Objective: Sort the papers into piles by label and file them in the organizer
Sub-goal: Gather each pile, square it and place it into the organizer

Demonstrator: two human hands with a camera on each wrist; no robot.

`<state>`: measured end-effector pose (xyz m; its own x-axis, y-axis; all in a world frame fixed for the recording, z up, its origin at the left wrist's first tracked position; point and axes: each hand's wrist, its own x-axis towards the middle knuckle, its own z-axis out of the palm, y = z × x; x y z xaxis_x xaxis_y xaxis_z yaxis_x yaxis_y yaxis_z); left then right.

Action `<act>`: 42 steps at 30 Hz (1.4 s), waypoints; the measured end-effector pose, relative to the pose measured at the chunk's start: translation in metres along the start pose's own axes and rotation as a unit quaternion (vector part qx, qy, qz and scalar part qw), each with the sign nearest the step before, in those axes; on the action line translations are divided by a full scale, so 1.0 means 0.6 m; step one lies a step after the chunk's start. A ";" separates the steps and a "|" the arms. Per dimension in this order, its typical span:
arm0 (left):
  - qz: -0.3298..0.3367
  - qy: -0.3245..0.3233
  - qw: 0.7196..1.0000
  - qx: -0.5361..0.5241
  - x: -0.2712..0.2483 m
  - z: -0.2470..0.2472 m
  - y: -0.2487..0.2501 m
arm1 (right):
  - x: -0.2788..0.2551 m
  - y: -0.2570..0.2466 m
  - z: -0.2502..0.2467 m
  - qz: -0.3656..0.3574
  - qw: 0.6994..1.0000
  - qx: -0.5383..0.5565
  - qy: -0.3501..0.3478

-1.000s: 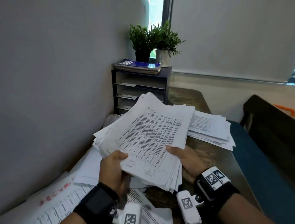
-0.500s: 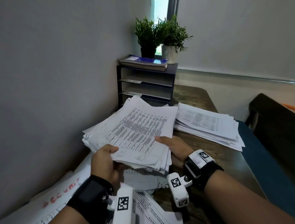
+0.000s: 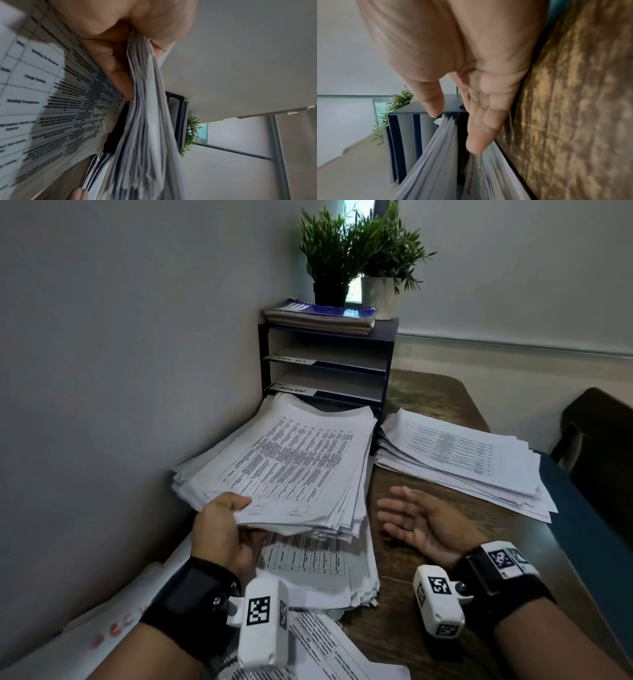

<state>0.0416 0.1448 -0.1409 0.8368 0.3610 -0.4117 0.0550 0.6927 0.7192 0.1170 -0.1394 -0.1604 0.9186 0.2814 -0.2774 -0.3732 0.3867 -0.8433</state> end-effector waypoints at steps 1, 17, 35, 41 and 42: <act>-0.010 -0.006 1.000 0.006 0.007 0.001 -0.001 | 0.002 0.000 -0.003 -0.002 1.000 0.008 0.005; 0.022 -0.049 0.985 0.165 0.138 0.133 0.026 | -0.027 -0.072 -0.031 -0.132 0.796 -0.572 0.148; -0.017 -0.031 0.982 0.184 0.217 0.267 -0.052 | -0.006 -0.071 -0.114 -0.108 0.838 -0.506 0.172; -0.010 -0.038 0.969 0.242 0.216 0.297 -0.065 | -0.008 -0.072 -0.121 -0.112 0.881 -0.428 0.169; -0.015 -0.041 0.968 0.246 0.218 0.296 -0.069 | -0.008 -0.072 -0.124 -0.112 0.883 -0.423 0.169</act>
<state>0.2456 0.0523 -0.1252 0.8703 0.2811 -0.4045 0.3152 0.3134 0.8958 0.1384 -0.2226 -0.1571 0.9967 -0.0521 -0.0617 -0.0783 -0.4356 -0.8967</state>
